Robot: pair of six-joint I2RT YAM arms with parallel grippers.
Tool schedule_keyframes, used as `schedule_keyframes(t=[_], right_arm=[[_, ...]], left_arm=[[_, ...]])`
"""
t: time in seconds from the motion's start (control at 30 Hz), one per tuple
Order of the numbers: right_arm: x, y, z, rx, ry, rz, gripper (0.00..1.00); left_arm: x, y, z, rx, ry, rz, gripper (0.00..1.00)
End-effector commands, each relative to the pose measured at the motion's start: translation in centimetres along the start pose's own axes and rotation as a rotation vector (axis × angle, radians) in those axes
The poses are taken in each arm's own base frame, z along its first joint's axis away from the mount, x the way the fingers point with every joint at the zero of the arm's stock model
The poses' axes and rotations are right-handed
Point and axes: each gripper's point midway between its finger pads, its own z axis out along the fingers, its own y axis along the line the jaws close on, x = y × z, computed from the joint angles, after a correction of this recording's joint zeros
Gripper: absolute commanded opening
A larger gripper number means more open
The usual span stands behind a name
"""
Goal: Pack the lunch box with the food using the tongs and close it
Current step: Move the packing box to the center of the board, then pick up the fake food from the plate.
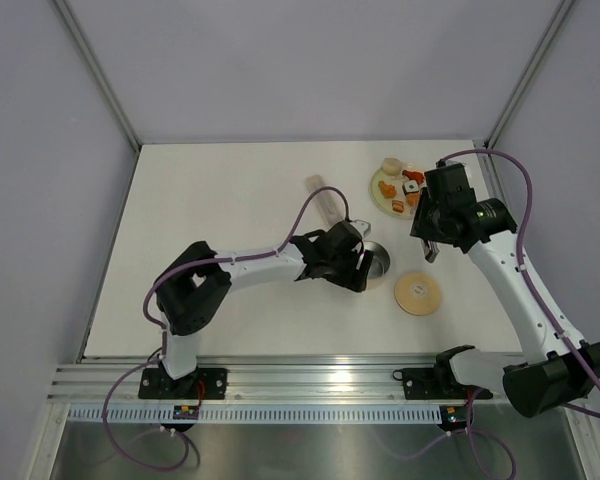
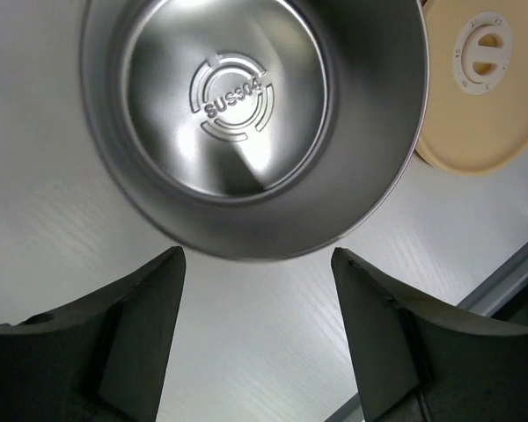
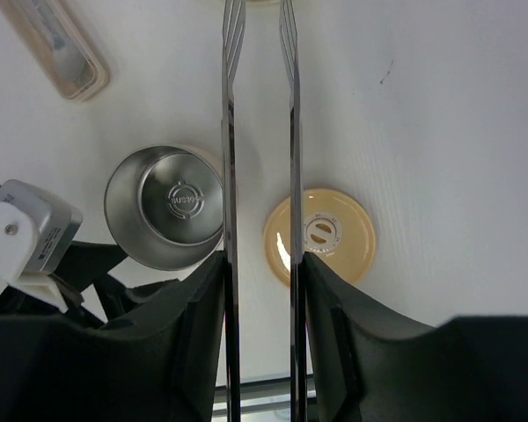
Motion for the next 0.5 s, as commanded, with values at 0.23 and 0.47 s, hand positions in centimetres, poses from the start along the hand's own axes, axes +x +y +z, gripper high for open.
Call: schedule_keyframes(t=[0.23, 0.47], right_arm=[[-3.6, 3.8, 3.2, -0.107, -0.031, -0.044, 0.48], [-5.6, 4.5, 6.5, -0.104, 0.012, -0.04, 0.55]], left_arm=[[-2.5, 4.0, -10.3, -0.032, -0.164, -0.152, 0.73], [-2.2, 8.6, -15.0, -0.155, -0.226, -0.231, 0.73]])
